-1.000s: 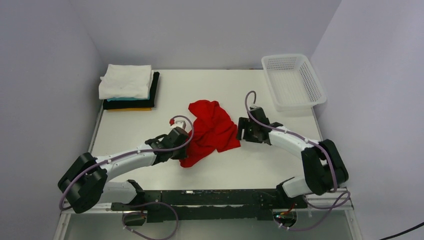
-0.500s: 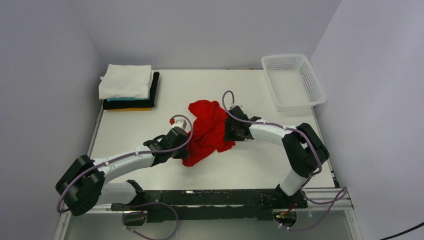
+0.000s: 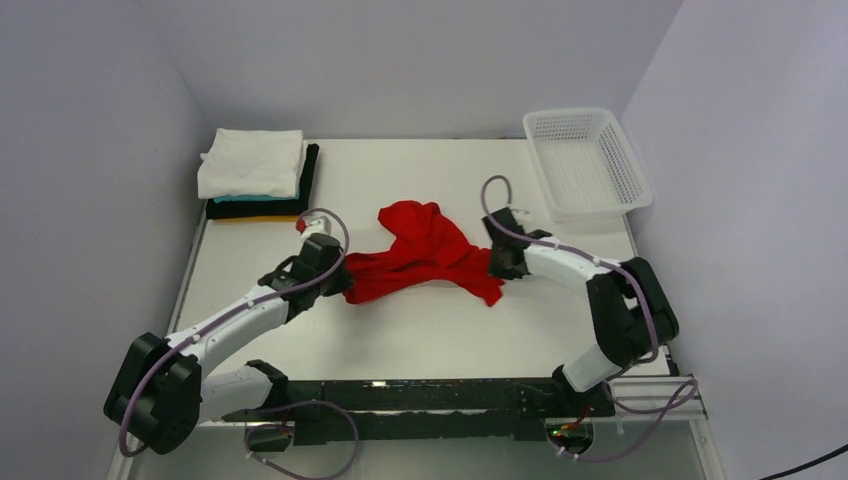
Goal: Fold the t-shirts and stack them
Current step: Flatten out the tshirt
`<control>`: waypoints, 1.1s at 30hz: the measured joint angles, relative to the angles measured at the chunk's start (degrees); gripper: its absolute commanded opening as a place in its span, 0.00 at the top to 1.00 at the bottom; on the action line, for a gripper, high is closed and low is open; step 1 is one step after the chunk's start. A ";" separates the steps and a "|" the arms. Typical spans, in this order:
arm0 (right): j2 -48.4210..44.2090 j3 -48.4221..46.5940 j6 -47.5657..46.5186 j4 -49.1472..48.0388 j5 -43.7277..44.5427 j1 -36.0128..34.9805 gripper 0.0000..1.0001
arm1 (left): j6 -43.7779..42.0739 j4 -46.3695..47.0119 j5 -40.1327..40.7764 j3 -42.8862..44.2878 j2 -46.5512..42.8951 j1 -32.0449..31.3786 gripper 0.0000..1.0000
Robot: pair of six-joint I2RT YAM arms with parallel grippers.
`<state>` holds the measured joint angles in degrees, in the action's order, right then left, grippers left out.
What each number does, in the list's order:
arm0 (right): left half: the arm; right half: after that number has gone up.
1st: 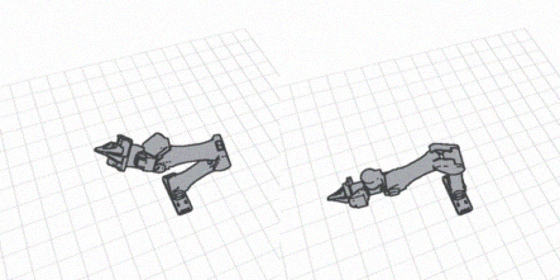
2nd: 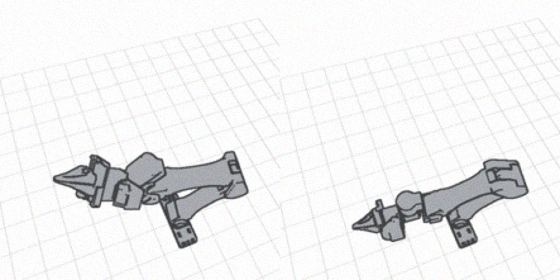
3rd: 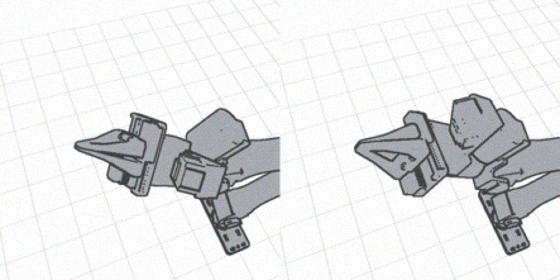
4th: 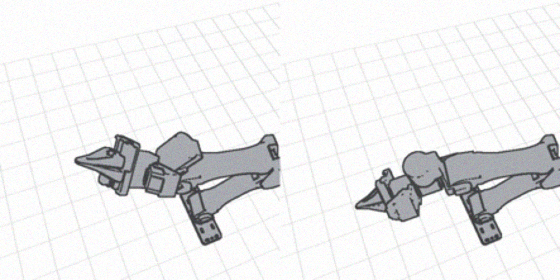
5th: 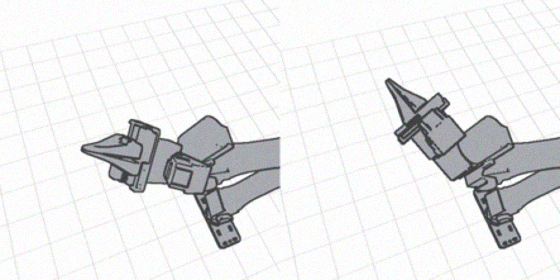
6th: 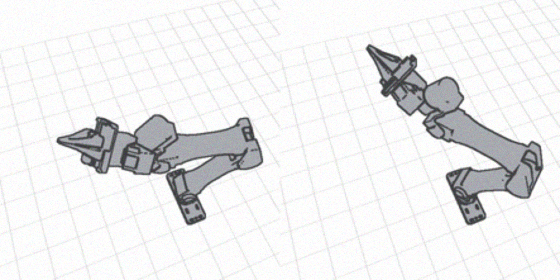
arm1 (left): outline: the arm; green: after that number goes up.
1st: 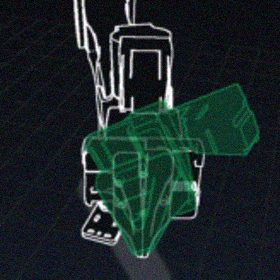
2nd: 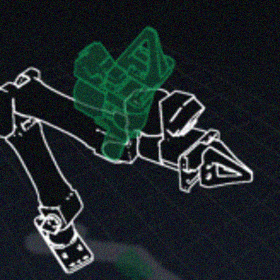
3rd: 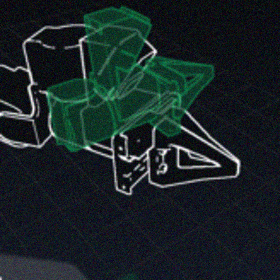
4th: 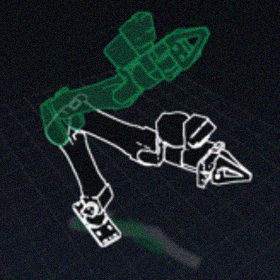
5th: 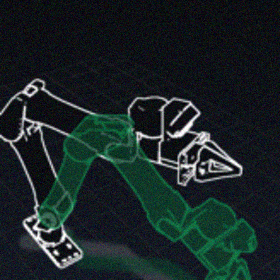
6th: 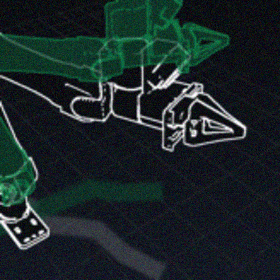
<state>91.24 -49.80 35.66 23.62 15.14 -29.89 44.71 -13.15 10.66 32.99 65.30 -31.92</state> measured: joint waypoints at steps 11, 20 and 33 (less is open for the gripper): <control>-17.18 -5.31 -5.84 2.86 1.07 10.67 1.00 | -2.29 -3.41 1.84 9.25 -6.71 8.31 1.00; -29.07 -22.34 -12.76 0.02 0.76 10.73 1.00 | -12.57 0.02 6.21 25.59 -19.74 8.33 1.00; -35.17 -42.18 -17.79 -1.51 -11.04 10.67 1.00 | -25.14 0.57 4.13 44.89 -24.13 8.28 1.00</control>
<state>56.07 -91.98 17.87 22.11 4.10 -19.22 19.57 -12.58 14.79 77.89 41.17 -23.64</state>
